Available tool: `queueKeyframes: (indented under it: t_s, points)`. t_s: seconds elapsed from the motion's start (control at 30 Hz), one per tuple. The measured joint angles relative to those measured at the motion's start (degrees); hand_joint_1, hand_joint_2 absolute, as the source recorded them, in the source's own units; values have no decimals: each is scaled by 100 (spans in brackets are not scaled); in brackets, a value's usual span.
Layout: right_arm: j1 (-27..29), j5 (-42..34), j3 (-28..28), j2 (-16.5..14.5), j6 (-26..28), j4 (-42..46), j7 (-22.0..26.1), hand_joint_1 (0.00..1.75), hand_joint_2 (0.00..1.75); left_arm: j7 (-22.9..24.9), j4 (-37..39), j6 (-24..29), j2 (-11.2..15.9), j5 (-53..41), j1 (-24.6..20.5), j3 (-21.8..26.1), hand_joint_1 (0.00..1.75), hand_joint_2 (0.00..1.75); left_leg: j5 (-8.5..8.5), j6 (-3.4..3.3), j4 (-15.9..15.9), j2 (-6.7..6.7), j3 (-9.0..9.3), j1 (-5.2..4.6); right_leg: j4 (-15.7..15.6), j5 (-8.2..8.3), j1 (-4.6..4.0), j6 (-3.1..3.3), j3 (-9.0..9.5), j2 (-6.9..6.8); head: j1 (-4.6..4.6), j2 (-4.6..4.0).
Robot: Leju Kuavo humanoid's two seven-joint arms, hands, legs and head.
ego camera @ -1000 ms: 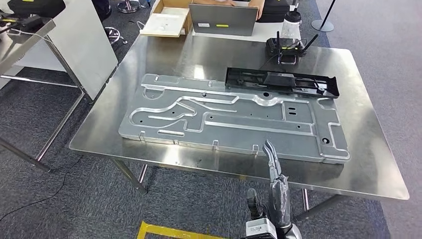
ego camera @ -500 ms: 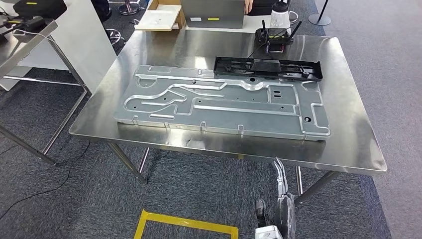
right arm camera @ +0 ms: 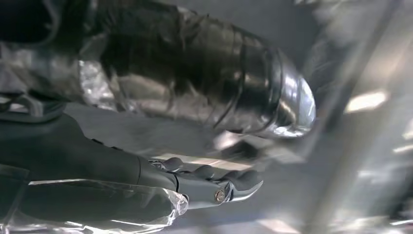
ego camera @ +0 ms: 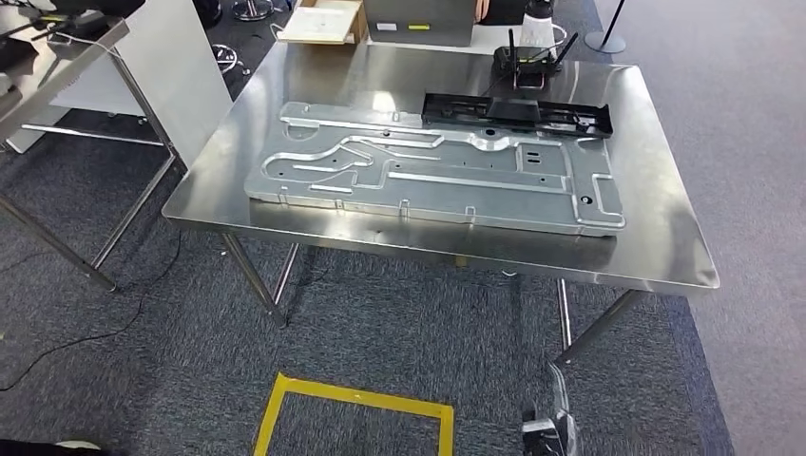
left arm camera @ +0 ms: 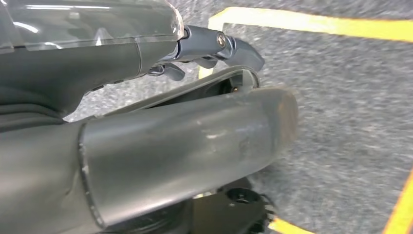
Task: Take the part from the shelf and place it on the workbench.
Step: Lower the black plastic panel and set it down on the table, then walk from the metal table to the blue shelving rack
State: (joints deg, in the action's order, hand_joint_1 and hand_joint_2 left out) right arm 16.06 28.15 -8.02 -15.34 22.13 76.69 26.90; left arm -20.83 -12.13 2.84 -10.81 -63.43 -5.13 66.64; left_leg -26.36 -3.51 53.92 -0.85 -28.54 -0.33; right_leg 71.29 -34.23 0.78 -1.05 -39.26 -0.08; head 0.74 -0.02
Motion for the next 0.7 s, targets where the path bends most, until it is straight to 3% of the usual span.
queueKeyframes:
  t_s: [0.03,0.07,0.1,0.13,0.2,0.23,0.3,0.33,0.37,0.4,0.47,0.5,0.53,0.6,0.63,0.7]
  points:
    - [-148,100,-344,-25,45,-481,101,0,0,0,0,0,-3,-3,2,13,0,0,59,9,41,-7,-115,-1,184,64,3,-16,36,-1,-1,0]
    - [-315,217,-686,-19,87,-980,236,0,0,0,0,0,-7,-8,1,26,0,0,107,22,100,-13,-232,1,196,241,6,-25,154,-2,-1,0]
    - [-487,338,-1039,-3,135,-1499,372,0,0,0,0,1,-13,-13,-3,42,0,0,142,37,172,-17,-351,3,23,432,10,-28,362,-4,-1,1]
    - [-659,448,-1397,29,190,-2042,454,0,0,1,0,2,-21,-18,-8,57,0,0,168,56,250,-19,-457,3,-312,501,10,-18,639,-7,-2,1]
    - [-961,616,-2046,105,307,-3029,383,0,0,2,0,10,-36,-22,-15,81,0,0,212,108,397,-21,-611,-8,-1051,361,-13,35,1139,-7,-3,1]
    - [-1079,692,-2325,143,374,-3482,260,0,0,2,0,14,-40,-23,-18,91,0,0,245,141,439,-23,-655,-11,-1278,250,-29,70,1258,-4,-4,1]
    - [-1237,816,-2713,192,477,-4177,-5,0,0,2,0,22,-44,-21,-11,110,0,0,319,210,466,-24,-708,-8,-1388,250,-33,142,1247,-6,-2,1]
    - [-1297,874,-2865,214,508,-4474,-145,0,0,2,0,27,-44,-19,-6,123,0,0,277,246,501,-13,-741,3,-1395,304,-24,181,1200,-17,-4,0]
    - [-1347,923,-2996,234,521,-4734,-292,0,0,2,0,32,-43,-17,2,135,0,0,126,286,607,2,-788,14,-1404,366,-13,228,1141,-30,-4,0]
    - [-1394,966,-3116,253,518,-4968,-446,0,0,2,0,37,-42,-15,10,149,0,0,-129,326,814,17,-853,32,-1412,433,-3,264,1065,-43,-5,0]
    - [-1479,1035,-3304,293,429,-5323,-774,0,0,1,0,43,-42,-15,14,176,0,0,-717,395,1454,33,-989,63,-1404,562,-9,297,904,-55,-4,0]
    - [-1512,1068,-3372,314,336,-5466,-956,0,0,-1,0,46,-42,-15,13,192,0,0,-861,418,1759,33,-1018,76,-1395,626,-11,293,815,-71,-5,0]
    - [-1539,1104,-3427,339,224,-5596,-1147,0,0,-2,0,49,-42,-15,11,205,0,0,-856,432,1944,32,-986,86,-1381,687,-13,287,725,-92,-4,0]
    - [-1575,1174,-3497,379,17,-5796,-1478,0,0,-4,0,52,-42,-16,5,220,0,0,-550,432,1778,20,-666,96,-1340,791,-14,266,548,-154,-4,0]
    - [-1592,1220,-3519,396,-85,-5877,-1684,0,0,-7,0,52,-42,-16,-3,222,0,0,-421,413,1420,-26,-365,95,-1317,837,-14,248,480,-185,-5,0]
    - [-1612,1314,-3545,421,-284,-6018,-2177,0,0,-16,0,52,-42,-17,-29,225,0,0,-429,345,535,-152,245,60,-1286,921,-25,191,394,-264,-4,1]
